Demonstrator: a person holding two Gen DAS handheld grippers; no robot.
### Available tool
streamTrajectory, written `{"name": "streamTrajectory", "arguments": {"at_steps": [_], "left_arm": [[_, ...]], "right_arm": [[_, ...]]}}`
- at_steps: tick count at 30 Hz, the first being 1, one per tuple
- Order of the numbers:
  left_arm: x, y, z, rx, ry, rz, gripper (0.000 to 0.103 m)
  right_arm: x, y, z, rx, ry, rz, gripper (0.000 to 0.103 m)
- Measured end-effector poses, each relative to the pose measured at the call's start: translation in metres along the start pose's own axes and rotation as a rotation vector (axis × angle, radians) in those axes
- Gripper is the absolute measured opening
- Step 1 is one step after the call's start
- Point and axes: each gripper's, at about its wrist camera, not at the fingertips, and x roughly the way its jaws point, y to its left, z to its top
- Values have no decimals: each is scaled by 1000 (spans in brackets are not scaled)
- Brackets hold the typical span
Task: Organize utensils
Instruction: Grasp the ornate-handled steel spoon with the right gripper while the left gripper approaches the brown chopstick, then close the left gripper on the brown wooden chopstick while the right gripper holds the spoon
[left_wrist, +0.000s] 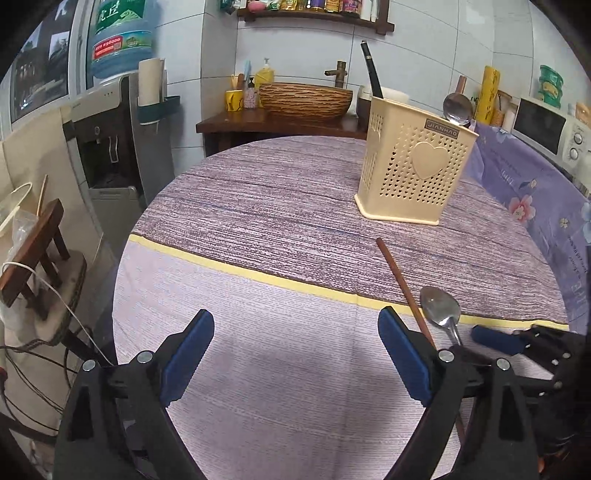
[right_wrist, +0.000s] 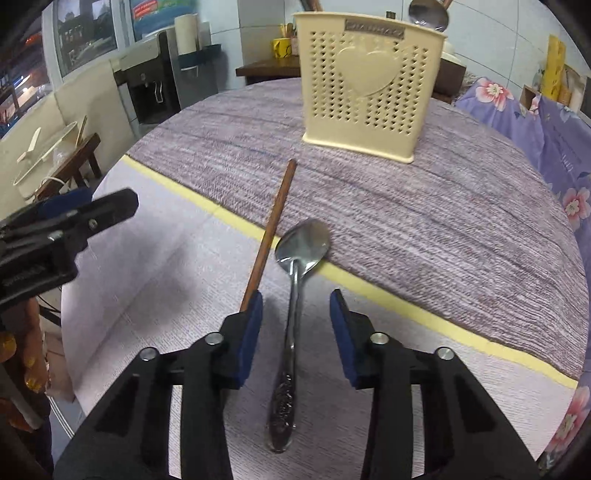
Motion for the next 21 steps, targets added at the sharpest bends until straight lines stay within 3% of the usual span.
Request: {"name": "streamTrajectory", "arguments": {"at_steps": [8, 13, 19, 21], "left_arm": [[0, -7, -3, 8, 4, -13, 88], [3, -15, -6, 23, 23, -25, 87], [5, -23, -6, 39, 30, -40, 86], [6, -25, -6, 39, 32, -44, 86]], "right_arm": [[7, -6, 1, 16, -17, 0, 7], [1, -25, -4, 46, -22, -28, 7], [-11, -79, -18, 126, -28, -92, 7], [-12, -88, -18, 134, -33, -76, 8]]}}
